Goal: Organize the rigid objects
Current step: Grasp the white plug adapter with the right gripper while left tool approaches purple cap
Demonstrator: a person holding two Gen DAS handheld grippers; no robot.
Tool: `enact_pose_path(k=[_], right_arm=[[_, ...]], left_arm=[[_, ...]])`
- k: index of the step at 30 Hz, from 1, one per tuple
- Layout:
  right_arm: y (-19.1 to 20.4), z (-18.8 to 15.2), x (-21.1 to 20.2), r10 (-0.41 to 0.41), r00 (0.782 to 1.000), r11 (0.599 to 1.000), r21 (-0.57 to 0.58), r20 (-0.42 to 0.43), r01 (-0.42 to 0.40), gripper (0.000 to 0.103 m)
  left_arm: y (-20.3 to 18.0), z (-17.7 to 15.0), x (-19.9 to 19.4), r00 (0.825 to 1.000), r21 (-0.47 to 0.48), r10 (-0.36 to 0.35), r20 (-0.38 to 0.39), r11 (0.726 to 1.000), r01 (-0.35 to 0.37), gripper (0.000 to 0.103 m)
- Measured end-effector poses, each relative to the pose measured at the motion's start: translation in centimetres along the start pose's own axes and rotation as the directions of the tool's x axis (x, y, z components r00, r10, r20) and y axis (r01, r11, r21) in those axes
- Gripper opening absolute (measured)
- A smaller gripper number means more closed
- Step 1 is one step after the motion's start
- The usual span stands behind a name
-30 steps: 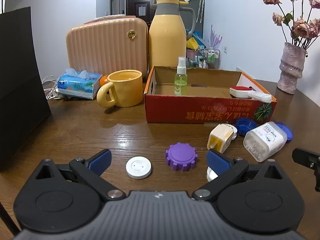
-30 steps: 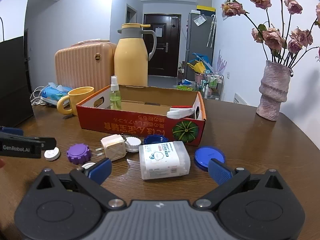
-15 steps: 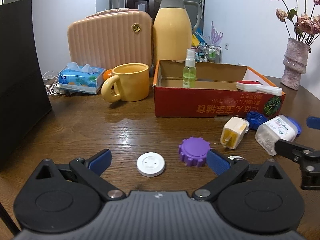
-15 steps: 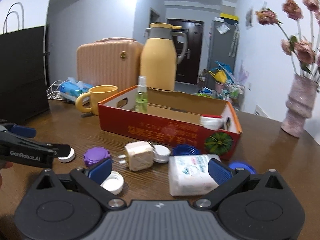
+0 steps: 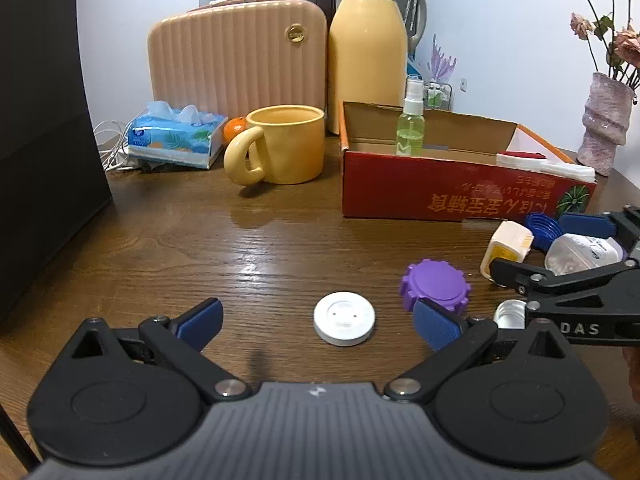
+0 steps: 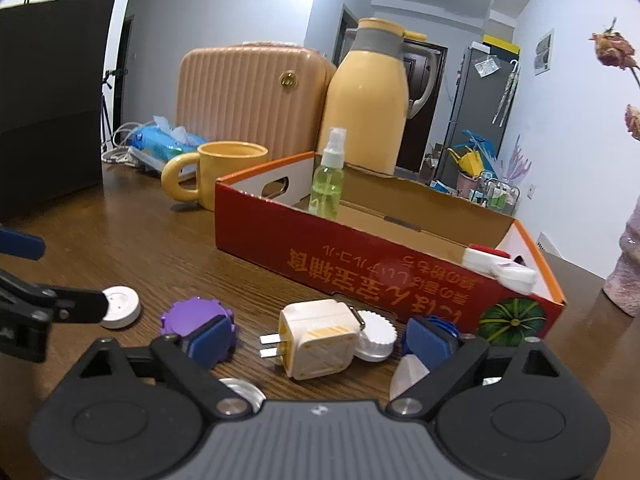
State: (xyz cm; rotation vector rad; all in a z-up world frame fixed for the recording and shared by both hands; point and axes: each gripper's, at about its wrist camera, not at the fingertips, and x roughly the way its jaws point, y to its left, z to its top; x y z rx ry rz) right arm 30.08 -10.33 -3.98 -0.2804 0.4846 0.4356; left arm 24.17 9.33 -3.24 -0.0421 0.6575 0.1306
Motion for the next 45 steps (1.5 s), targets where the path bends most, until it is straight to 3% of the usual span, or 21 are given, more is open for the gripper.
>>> enact_pose_path(k=[6, 7, 8, 13, 29, 38, 45], right_arm=[[0.4, 0.2, 2.1, 0.014, 1.0, 1.0, -0.014, -0.02, -0.014, 0.084], [0.5, 0.3, 2.4, 0.011, 1.0, 1.0, -0.016, -0.021, -0.011, 0.081], [0.5, 0.3, 2.7, 0.009, 1.0, 1.0, -0.015, -0.025, -0.009, 0.072], [0.4, 0.2, 3.9, 0.017, 0.999, 1.0, 0.005, -0.049, -0.017, 0.054], [0.2, -0.2, 2.1, 0.031, 0.999, 0.999, 0.035, 0.024, -0.031, 0.053], [-0.8, -0.7, -1.8, -0.001, 0.994, 0.997, 0.073, 0.111, -0.007, 0.053], [-2.3, -1.8, -4.8, -0.038, 0.988, 0.994, 0.111, 0.149, 0.022, 0.053]], left_arm=[[1.0, 0.0, 0.1, 1.0, -0.017, 0.006, 0.002, 1.0, -0.006, 0.103], [1.1, 0.0, 0.1, 1.0, -0.021, 0.006, 0.0, 1.0, -0.006, 0.103], [1.3, 0.0, 0.2, 1.0, -0.026, 0.007, -0.005, 1.0, -0.007, 0.103], [1.5, -0.1, 0.3, 1.0, -0.037, -0.006, -0.011, 0.999, 0.006, 0.103], [1.4, -0.3, 0.6, 1.0, -0.039, -0.009, -0.015, 0.999, 0.008, 0.103], [1.0, -0.4, 0.6, 1.0, -0.037, -0.017, 0.008, 0.999, 0.018, 0.103], [-0.9, -0.5, 0.5, 0.998, 0.015, -0.056, 0.033, 0.998, 0.056, 0.103]])
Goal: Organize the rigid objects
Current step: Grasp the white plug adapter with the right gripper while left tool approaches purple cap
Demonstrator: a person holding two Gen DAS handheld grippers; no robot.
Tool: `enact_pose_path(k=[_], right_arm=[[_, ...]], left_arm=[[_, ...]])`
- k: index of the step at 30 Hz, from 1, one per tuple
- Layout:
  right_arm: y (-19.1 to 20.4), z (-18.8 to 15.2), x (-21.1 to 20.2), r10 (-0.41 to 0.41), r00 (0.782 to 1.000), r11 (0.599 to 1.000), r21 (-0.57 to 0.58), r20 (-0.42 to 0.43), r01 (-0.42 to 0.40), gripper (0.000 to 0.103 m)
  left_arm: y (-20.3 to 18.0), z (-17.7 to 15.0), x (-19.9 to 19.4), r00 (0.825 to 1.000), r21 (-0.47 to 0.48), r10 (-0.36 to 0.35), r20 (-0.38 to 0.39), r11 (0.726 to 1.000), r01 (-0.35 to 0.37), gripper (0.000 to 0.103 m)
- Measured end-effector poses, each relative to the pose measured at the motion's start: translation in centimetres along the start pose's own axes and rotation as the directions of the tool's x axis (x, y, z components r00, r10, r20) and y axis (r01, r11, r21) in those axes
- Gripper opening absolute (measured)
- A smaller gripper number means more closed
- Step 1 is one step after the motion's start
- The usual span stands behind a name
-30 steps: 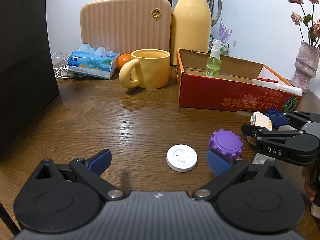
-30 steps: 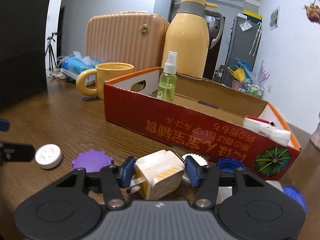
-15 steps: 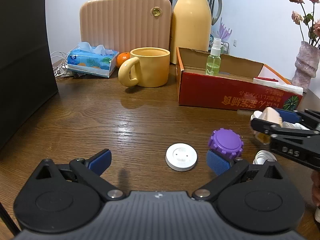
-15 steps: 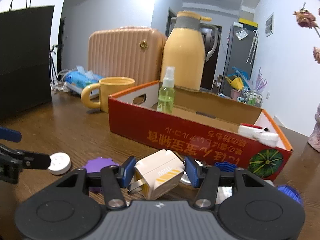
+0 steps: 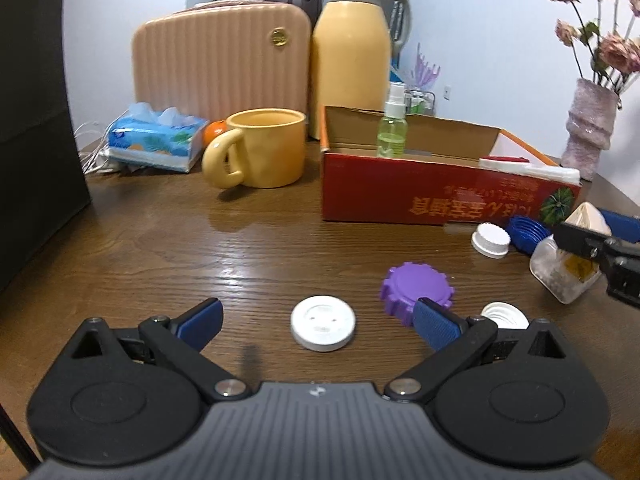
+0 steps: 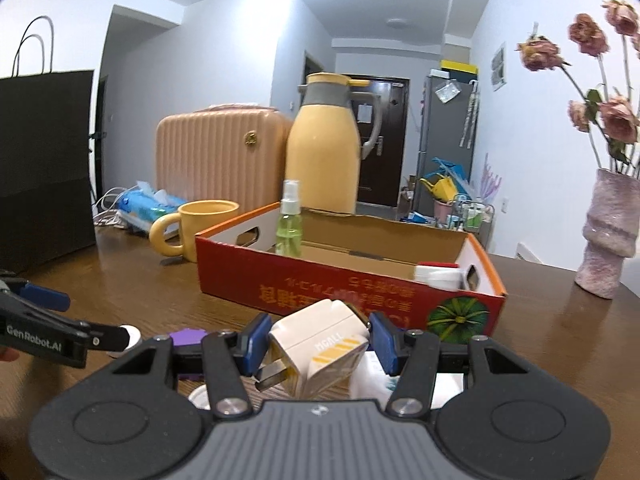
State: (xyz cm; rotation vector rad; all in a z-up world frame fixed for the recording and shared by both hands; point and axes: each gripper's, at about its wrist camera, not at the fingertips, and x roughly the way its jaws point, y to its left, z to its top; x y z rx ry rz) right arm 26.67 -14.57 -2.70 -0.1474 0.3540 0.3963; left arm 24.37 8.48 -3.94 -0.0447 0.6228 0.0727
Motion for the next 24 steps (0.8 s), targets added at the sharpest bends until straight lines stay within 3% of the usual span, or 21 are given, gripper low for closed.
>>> enact_pose_path(k=[10, 24], right_arm=[[-3.1, -0.5, -1.6, -0.068, 0.998, 0.996, 0.066, 0.014, 0.067, 0.053], [-7.4, -1.2, -3.1, -0.161, 0.987, 0.977, 0.142, 0.01, 0.158, 0.053]], left_arm=[[-3.3, 0.1, 1.2, 1.0, 0.033, -0.004, -0.022, 0.999, 0.005, 0.103], [-6.2, 1.0, 4.0, 0.997, 0.058, 0.058, -0.041, 0.997, -0.056, 0.103]])
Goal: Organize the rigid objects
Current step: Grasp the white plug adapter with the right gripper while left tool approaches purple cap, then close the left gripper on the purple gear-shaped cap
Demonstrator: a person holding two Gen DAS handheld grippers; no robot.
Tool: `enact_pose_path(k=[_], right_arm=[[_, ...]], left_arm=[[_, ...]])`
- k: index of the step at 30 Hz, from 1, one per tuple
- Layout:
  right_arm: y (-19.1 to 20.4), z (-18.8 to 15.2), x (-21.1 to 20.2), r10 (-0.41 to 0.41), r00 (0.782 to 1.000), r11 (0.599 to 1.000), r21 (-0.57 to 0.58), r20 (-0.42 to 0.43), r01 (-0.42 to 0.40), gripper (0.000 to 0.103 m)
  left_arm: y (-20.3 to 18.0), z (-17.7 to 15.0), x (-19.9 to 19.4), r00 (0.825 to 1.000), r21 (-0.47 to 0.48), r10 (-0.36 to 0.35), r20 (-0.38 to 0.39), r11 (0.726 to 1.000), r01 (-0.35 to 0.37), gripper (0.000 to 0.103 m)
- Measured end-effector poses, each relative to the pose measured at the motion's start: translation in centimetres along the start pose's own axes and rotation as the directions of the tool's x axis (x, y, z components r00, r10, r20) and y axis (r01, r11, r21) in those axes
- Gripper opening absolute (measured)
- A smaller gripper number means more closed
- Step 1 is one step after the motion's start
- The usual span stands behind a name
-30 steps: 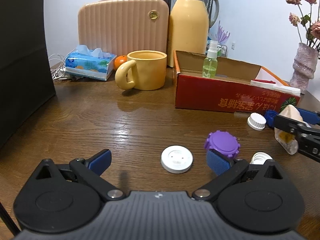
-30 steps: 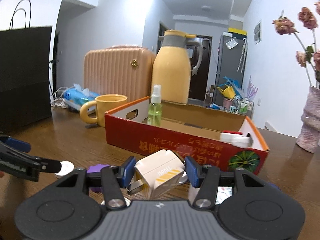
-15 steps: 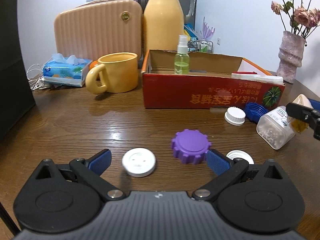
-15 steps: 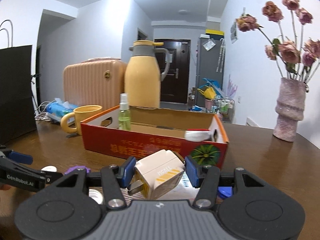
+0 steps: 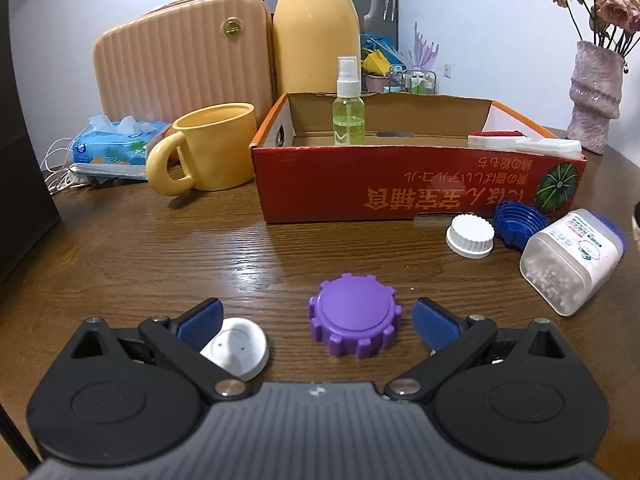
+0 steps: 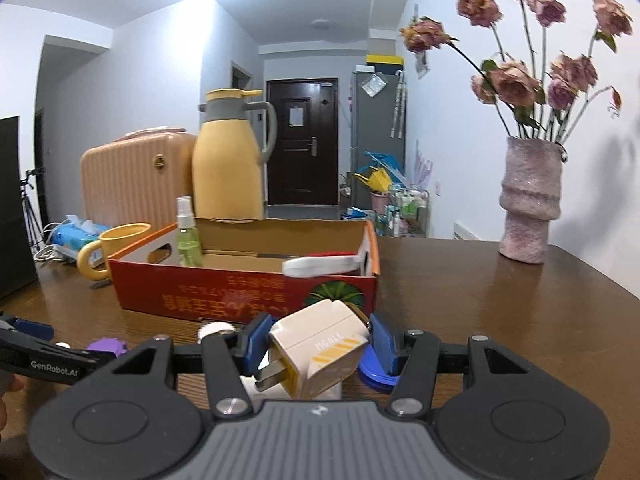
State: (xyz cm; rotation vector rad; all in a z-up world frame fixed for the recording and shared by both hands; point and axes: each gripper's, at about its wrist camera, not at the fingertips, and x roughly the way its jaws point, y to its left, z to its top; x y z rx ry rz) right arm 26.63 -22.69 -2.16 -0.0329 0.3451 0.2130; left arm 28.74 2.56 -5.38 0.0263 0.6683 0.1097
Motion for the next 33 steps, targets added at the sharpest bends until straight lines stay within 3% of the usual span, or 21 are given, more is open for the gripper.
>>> enact_pose_path(k=[4, 10, 12, 13, 24, 33], right_arm=[[-0.9, -0.1, 0.1, -0.022, 1.0, 1.0, 0.019, -0.011, 0.022, 0.053], [-1.1, -0.2, 0.1, -0.027, 1.0, 0.999, 0.02, -0.012, 0.027, 0.053], [-1.0, -0.2, 0.1, -0.025, 1.0, 1.0, 0.015, -0.014, 0.025, 0.053], [-1.0, -0.2, 0.1, -0.024, 1.0, 1.0, 0.013, -0.014, 0.025, 0.053], [-0.4, -0.5, 0.3, -0.022, 1.0, 1.0, -0.002, -0.016, 0.022, 0.053], [-0.1, -0.6, 0.3, -0.026, 1.0, 1.0, -0.008, -0.006, 0.026, 0.053]], left_arm=[[-0.3, 0.1, 0.7, 1.0, 0.006, -0.004, -0.013, 1.0, 0.004, 0.099], [-0.6, 0.0, 1.0, 1.0, 0.029, -0.003, -0.012, 1.0, 0.003, 0.08], [-0.5, -0.1, 1.1, 0.999, 0.023, -0.026, -0.02, 0.999, 0.026, 0.059], [-0.3, -0.1, 1.1, 0.999, 0.015, -0.043, -0.02, 0.999, 0.043, 0.055], [-0.4, -0.2, 0.0, 0.999, 0.033, -0.037, 0.023, 0.999, 0.036, 0.055], [0.6, 0.3, -1.6, 0.997, -0.024, -0.021, 0.074, 0.999, 0.023, 0.055]])
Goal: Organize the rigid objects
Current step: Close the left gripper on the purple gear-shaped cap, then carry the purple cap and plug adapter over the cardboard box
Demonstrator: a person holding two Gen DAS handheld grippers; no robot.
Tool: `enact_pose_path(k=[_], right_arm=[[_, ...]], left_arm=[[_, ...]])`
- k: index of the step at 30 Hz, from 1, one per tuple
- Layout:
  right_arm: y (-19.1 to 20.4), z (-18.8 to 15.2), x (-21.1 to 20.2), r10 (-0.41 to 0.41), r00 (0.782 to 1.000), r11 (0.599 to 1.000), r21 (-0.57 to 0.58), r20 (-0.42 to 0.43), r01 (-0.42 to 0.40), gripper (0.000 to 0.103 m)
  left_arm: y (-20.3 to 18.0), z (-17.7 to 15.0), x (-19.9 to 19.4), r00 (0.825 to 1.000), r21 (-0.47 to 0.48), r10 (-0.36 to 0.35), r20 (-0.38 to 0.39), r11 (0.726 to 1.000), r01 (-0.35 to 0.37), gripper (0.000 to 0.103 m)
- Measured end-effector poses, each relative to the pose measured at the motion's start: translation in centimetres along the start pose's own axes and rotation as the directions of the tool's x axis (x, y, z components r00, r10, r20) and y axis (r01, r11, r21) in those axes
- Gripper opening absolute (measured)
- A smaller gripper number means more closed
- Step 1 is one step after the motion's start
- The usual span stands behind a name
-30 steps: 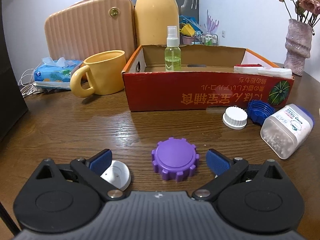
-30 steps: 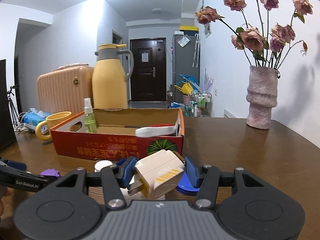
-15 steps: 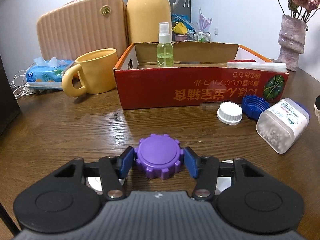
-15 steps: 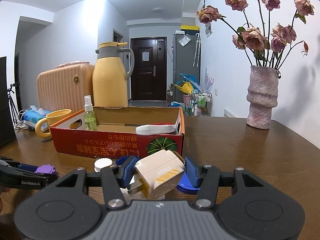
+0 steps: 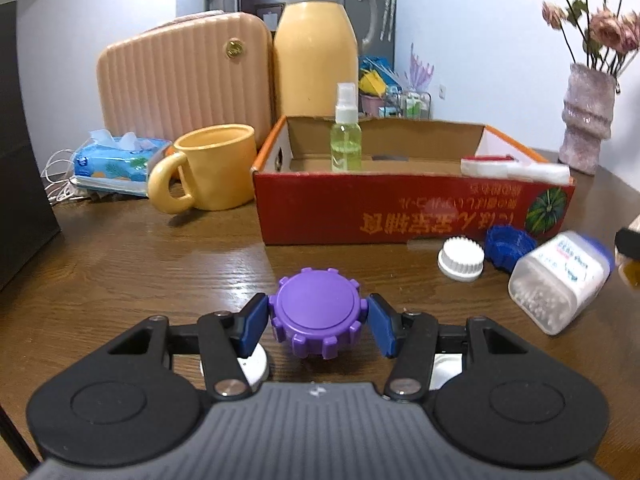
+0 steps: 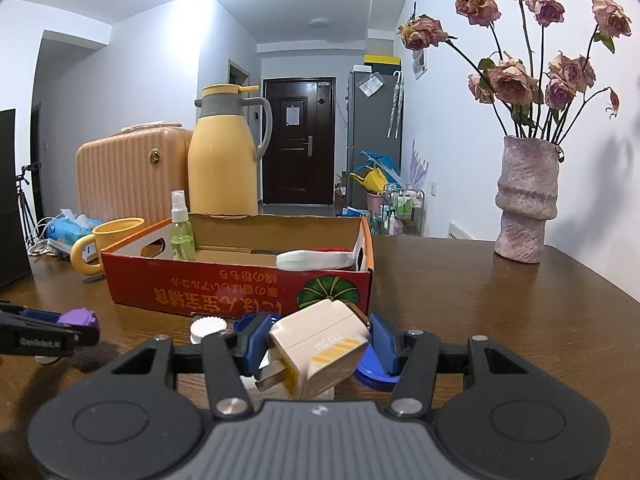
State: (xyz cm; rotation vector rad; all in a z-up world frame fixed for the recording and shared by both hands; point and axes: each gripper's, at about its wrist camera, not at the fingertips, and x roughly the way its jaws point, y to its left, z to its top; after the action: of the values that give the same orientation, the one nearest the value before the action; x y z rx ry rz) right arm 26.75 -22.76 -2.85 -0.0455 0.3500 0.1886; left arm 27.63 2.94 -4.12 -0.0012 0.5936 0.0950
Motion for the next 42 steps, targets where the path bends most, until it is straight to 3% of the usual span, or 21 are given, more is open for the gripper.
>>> enact_pose_path(k=[23, 42], right_arm=[[1.6, 3.8, 1.4, 0.003, 0.999, 1.0, -0.028, 0.048, -0.002, 0.053], [2.3, 7.4, 7.0, -0.004, 0.995, 0.999, 0.032, 0.096, 0.001, 0.053]], left_arm=[[-1.9, 5.4, -3.2, 0.99, -0.032, -0.056, 0.128, 0.998, 0.06, 0.055], [-3.0, 10.2, 1.0, 0.981, -0.097, -0.039, 0.188, 0.994, 0.058, 0.055]])
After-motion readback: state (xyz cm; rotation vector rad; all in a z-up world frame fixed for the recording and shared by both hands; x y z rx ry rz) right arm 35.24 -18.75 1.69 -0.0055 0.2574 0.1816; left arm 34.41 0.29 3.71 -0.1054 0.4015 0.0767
